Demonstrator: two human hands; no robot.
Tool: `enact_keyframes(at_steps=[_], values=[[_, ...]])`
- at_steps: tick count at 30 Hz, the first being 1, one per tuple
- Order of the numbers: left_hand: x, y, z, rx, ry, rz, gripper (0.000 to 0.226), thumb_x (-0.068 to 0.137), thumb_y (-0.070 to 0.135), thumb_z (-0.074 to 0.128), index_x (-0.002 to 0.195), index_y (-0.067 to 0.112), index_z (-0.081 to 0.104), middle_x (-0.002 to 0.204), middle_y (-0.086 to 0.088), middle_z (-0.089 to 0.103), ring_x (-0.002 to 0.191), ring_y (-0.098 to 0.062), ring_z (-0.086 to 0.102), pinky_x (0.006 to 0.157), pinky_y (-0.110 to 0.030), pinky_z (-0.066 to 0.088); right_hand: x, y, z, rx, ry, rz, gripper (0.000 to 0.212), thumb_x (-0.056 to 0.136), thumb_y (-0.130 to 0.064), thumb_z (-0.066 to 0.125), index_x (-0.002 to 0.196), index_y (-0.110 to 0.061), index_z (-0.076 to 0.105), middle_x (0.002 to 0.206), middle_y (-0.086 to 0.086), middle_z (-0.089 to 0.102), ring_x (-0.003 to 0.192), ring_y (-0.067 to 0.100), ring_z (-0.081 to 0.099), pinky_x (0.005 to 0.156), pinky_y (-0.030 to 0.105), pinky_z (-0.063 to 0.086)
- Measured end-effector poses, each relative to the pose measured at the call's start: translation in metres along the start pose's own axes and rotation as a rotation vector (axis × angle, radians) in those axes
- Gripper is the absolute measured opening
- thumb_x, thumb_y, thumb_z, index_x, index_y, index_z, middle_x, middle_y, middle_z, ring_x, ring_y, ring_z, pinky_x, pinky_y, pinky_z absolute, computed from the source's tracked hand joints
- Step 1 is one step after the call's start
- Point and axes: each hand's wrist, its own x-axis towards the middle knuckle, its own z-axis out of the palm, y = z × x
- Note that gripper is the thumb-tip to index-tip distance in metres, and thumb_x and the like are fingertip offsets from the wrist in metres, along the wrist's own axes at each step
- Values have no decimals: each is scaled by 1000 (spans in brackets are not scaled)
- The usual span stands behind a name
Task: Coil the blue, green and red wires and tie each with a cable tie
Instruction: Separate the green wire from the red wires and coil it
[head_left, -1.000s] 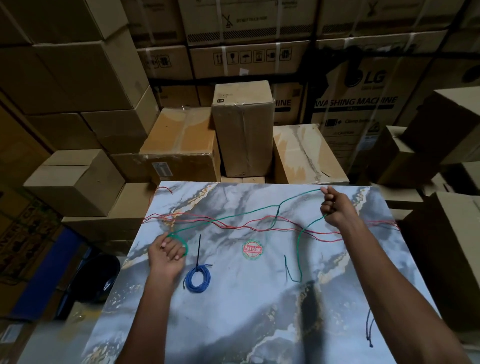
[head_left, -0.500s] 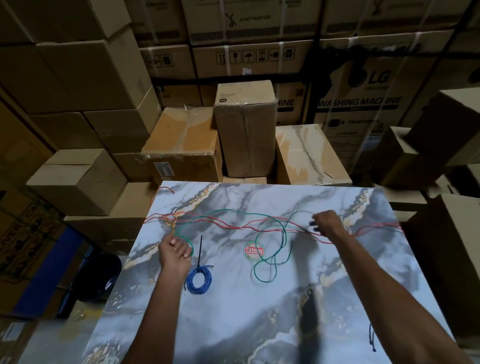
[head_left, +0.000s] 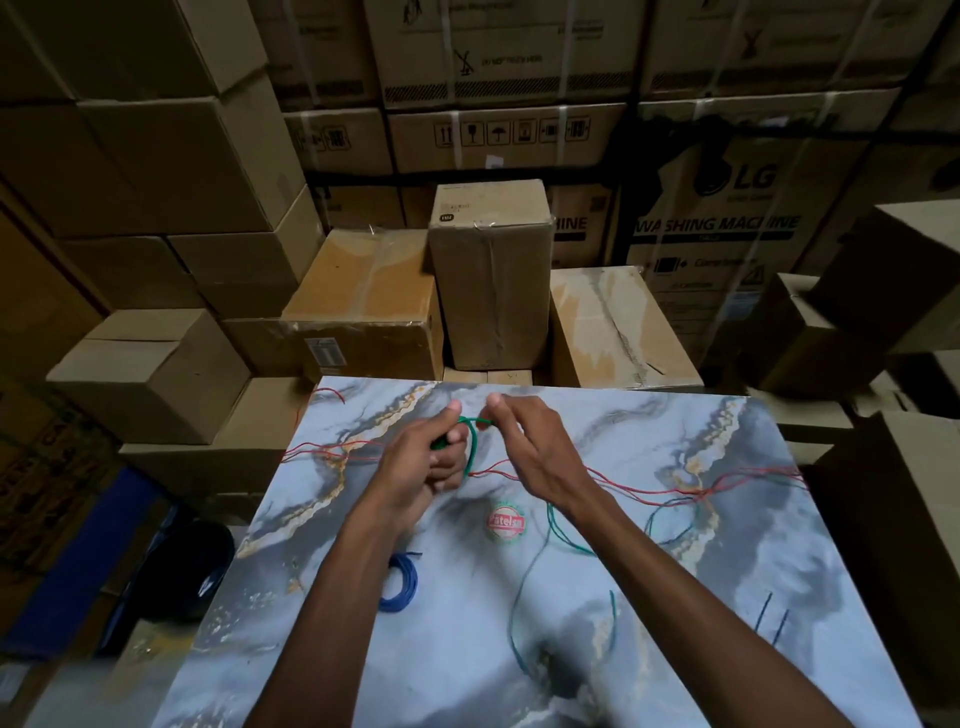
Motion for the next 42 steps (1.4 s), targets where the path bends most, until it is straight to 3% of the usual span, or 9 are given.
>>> enact_keyframes(at_steps=[3, 6, 9, 11, 18, 23, 31, 35, 42], values=[[-2, 5, 0, -161, -84, -20, 40, 104, 35, 40, 72, 11, 45, 46, 6, 20, 37, -5, 16, 41, -21, 20, 1, 5, -8, 114, -85, 104, 61, 109, -47, 35, 68, -14, 65, 63, -11, 62, 67, 7, 57, 71, 35, 44], [-4, 3, -4, -378, -165, -77, 37, 103, 30, 39, 74, 11, 50, 46, 8, 21, 39, -6, 11, 43, -22, 18, -4, 9, -11, 565, -180, 274, 55, 105, -43, 52, 61, -10, 49, 58, -3, 48, 57, 21, 50, 62, 36, 47], [-8, 1, -8, -422, -219, -161, 31, 99, 24, 40, 74, 11, 53, 46, 9, 20, 43, -8, 7, 46, -24, 14, -3, 14, -22, 837, -168, 416, 46, 92, -38, 70, 59, -20, 43, 60, 0, 28, 56, 18, 23, 53, 30, 25], [-11, -3, -9, -370, -278, -218, 30, 98, 22, 40, 76, 10, 56, 48, 9, 18, 43, -8, 8, 47, -24, 14, 1, 17, -31, 894, -153, 448, 42, 88, -30, 73, 55, -22, 50, 61, -1, 24, 58, 17, 14, 52, 27, 16], [-11, -9, -10, -448, -439, -218, 26, 100, 25, 48, 78, 13, 53, 51, 9, 19, 43, -7, 11, 48, -23, 17, 3, 23, -40, 711, -102, 400, 24, 85, -33, 80, 72, -13, 75, 61, 4, 41, 53, 14, 24, 48, 22, 25], [2, -7, -14, -638, -150, 4, 30, 106, 23, 32, 88, 12, 53, 52, 9, 28, 41, -6, 22, 46, -20, 28, -19, 44, -31, 715, -215, 476, 47, 93, -34, 71, 97, 13, 71, 72, 2, 62, 56, 14, 27, 51, 23, 23], [18, 12, -28, -879, 133, 269, 31, 105, 16, 32, 105, 7, 62, 55, 9, 42, 46, -5, 39, 51, -18, 41, -49, 56, -24, 565, -309, 500, 17, 97, -22, 71, 104, -11, 81, 80, 4, 72, 59, 12, 41, 51, 20, 33], [24, 14, -40, -937, 242, 337, 29, 104, 9, 36, 104, 3, 64, 66, 7, 57, 53, -5, 52, 59, -18, 48, -61, 49, -21, 415, -278, 345, 25, 101, -19, 64, 124, -21, 75, 78, 6, 71, 65, 4, 55, 55, 16, 39], [30, -7, -56, -825, 435, 322, 32, 109, 20, 32, 109, 7, 62, 95, 0, 68, 76, -10, 67, 71, -22, 55, -61, 16, -30, 244, -525, 239, 22, 97, -24, 69, 116, -26, 79, 66, -11, 71, 63, 7, 61, 64, 25, 48]])
